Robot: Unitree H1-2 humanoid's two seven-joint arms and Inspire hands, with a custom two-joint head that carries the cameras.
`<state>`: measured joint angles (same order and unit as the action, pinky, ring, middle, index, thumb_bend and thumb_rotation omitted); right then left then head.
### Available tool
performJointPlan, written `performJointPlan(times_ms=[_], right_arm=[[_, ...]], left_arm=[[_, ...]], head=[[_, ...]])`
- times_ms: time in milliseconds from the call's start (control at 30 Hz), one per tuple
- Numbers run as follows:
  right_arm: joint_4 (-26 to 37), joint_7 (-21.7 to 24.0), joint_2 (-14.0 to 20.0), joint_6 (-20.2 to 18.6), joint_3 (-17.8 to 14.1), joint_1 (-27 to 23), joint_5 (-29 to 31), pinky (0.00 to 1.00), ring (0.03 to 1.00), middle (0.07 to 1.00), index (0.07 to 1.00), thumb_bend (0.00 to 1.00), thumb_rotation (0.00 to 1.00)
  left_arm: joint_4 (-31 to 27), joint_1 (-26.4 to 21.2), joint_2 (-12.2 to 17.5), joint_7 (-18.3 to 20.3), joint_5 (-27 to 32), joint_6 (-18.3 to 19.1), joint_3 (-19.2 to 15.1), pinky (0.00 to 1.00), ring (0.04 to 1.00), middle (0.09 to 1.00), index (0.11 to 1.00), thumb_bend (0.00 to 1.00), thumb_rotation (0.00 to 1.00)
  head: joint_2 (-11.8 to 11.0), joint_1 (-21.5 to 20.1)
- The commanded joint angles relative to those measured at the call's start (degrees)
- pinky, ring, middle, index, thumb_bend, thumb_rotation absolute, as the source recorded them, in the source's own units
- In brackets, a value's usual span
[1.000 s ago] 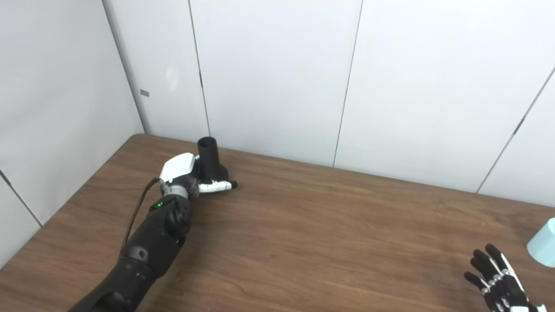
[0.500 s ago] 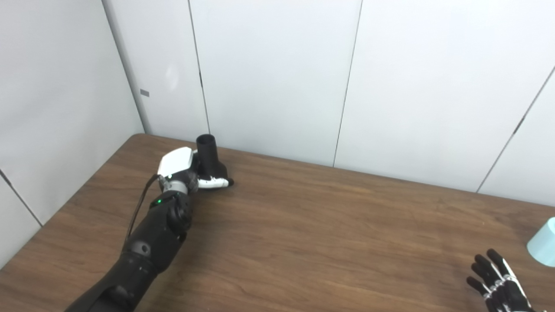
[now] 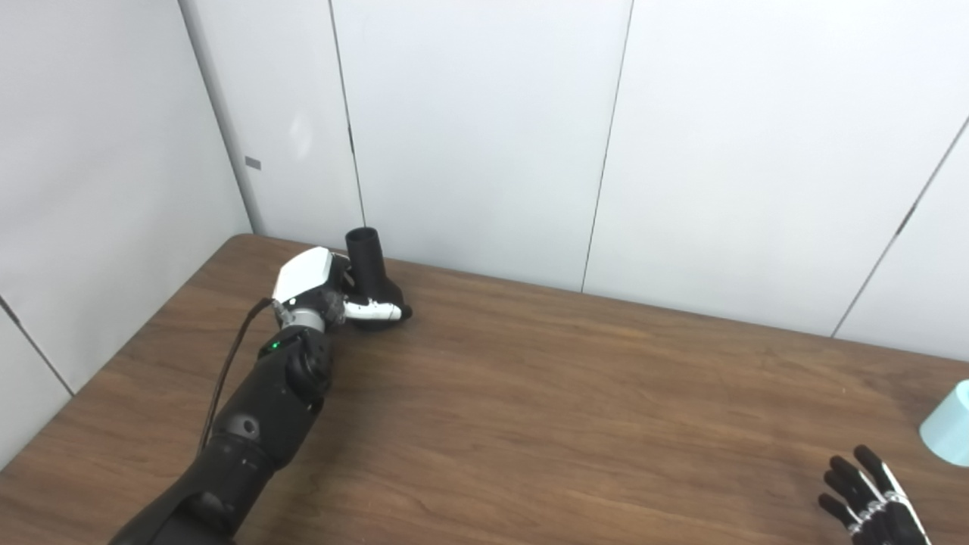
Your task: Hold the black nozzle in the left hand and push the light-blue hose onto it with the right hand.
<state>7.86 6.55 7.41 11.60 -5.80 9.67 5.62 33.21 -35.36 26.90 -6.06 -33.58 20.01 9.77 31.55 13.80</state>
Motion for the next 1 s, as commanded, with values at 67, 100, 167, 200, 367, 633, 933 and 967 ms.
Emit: performJointPlan(times_ms=[67,100,167,200,367,633,933,967], right_arm=[[-1.84,-0.76,-0.84,-0.30,0.22,3.51,-0.32,0.81,0.865,0.871,0.914,0.62,0.99],[-1.80,-0.78,-0.85,-0.17,0.22,3.51,-0.46,0.80,0.861,0.867,0.911,0.62,0.99],[-1.52,-0.69,-0.87,-0.50,0.24,3.60,-0.31,0.80,0.860,0.864,0.911,0.61,0.99],[-1.36,-0.69,-0.91,-0.76,0.24,3.64,-0.23,0.81,0.861,0.866,0.913,0.60,0.99],[-0.89,-0.97,-1.08,-0.85,0.42,3.67,-1.15,0.81,0.865,0.869,0.917,0.57,1.00],[-1.93,-1.38,-1.60,-0.18,0.49,2.73,-1.21,0.81,0.859,0.864,0.907,0.52,1.00],[-4.37,-2.19,-1.31,0.62,0.14,0.81,-2.08,0.81,0.861,0.857,0.902,0.51,1.00],[-4.72,-2.28,-1.17,0.95,0.14,0.59,-2.24,0.80,0.856,0.853,0.900,0.51,1.00]], left_arm=[[-1.04,-0.15,-0.42,1.52,0.68,-0.11,0.72,0.47,0.532,0.528,0.476,0.52,0.00],[-1.09,-0.14,-0.40,1.55,0.66,-0.14,0.75,0.47,0.530,0.527,0.477,0.52,0.00],[-1.42,-0.08,-0.34,1.62,0.60,-0.16,0.83,0.47,0.532,0.529,0.476,0.52,0.00],[-1.51,-0.07,-0.31,1.62,0.59,-0.23,0.86,0.47,0.534,0.530,0.475,0.52,0.00],[-1.97,0.18,-0.49,1.52,0.74,-0.33,0.79,0.47,0.532,0.527,0.476,0.52,0.00],[-7.42,3.31,-0.94,1.62,2.00,-2.28,0.23,0.47,0.522,0.506,0.481,0.52,0.00],[-20.21,9.49,-3.35,0.71,0.93,-3.61,0.98,0.43,0.424,0.488,0.504,0.50,0.00],[-20.87,9.83,-3.67,0.59,0.95,-3.92,0.93,0.42,0.417,0.486,0.511,0.50,0.00]], head=[[0.15,0.00],[0.19,0.03],[0.28,-0.06],[0.32,-0.06],[0.43,-0.35],[0.58,-2.32],[0.76,-5.35],[0.79,-5.57]])
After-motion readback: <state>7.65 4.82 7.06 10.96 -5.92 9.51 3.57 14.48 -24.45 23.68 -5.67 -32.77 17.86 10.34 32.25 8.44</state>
